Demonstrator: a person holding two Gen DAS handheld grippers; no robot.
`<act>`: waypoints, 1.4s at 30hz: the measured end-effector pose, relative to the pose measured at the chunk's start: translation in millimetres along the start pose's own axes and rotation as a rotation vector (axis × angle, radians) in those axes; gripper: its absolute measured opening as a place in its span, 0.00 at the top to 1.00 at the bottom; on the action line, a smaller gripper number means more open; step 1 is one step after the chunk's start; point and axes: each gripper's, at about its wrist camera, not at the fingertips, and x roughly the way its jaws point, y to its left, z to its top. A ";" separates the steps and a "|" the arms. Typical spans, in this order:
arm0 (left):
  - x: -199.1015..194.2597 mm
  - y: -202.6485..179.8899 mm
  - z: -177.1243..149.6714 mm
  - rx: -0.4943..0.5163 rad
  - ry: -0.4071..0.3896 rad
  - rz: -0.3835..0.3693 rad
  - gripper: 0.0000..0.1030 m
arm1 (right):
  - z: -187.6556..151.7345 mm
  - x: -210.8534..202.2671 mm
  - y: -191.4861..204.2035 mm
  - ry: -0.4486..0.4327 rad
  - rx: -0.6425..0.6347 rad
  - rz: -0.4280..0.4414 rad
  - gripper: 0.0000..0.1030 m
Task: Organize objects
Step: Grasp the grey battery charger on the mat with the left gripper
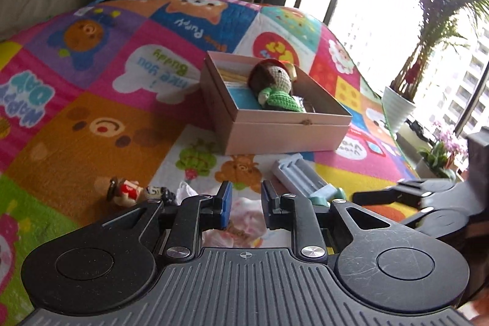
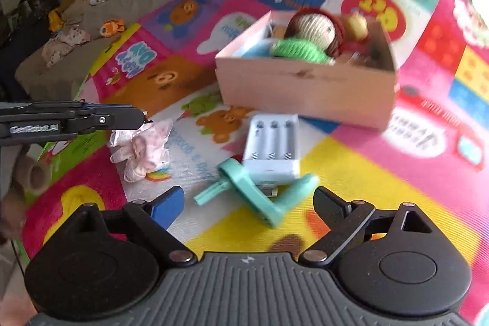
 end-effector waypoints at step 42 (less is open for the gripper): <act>74.0 -63.4 -13.8 0.177 0.169 0.032 0.69 | -37.4 -24.2 -84.2 -0.123 0.121 -0.283 0.00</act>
